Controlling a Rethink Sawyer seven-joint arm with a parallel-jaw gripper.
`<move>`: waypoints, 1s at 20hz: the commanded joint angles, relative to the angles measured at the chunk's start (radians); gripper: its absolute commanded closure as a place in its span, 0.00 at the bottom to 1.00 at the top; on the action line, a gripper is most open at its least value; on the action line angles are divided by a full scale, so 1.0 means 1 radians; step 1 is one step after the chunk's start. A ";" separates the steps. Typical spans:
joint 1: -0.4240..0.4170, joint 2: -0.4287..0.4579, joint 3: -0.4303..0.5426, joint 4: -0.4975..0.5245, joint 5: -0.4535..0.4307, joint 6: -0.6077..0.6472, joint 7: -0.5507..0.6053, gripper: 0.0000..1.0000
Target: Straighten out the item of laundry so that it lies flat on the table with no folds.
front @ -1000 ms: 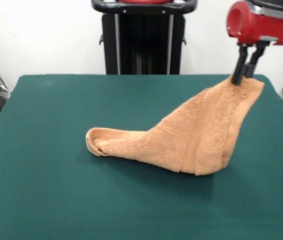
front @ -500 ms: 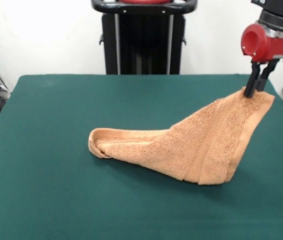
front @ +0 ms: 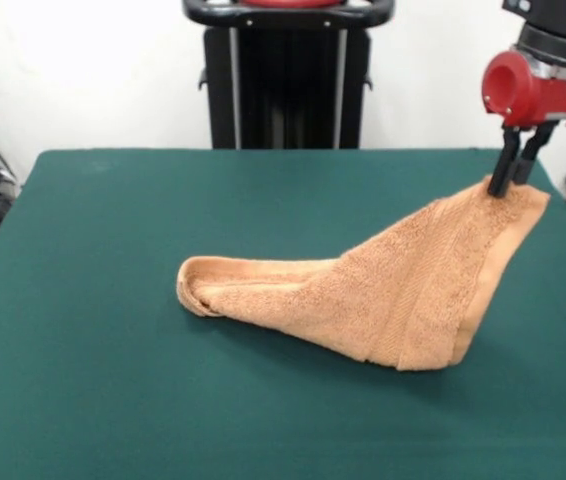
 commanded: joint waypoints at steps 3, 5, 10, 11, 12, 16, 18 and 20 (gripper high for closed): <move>0.023 0.097 -0.001 0.072 -0.002 -0.196 0.284 1.00; 0.053 0.160 -0.045 0.056 -0.028 -0.300 0.343 1.00; 0.045 0.223 -0.052 0.040 0.013 -0.339 0.323 1.00; 0.043 0.225 -0.053 0.040 0.022 -0.332 0.317 1.00; 0.041 0.226 -0.054 0.041 0.031 -0.325 0.312 1.00; 0.014 0.261 -0.045 0.020 0.058 -0.338 0.276 1.00; 0.012 0.270 -0.046 0.017 0.062 -0.355 0.273 1.00; 0.015 0.262 -0.050 0.019 0.069 -0.343 0.272 1.00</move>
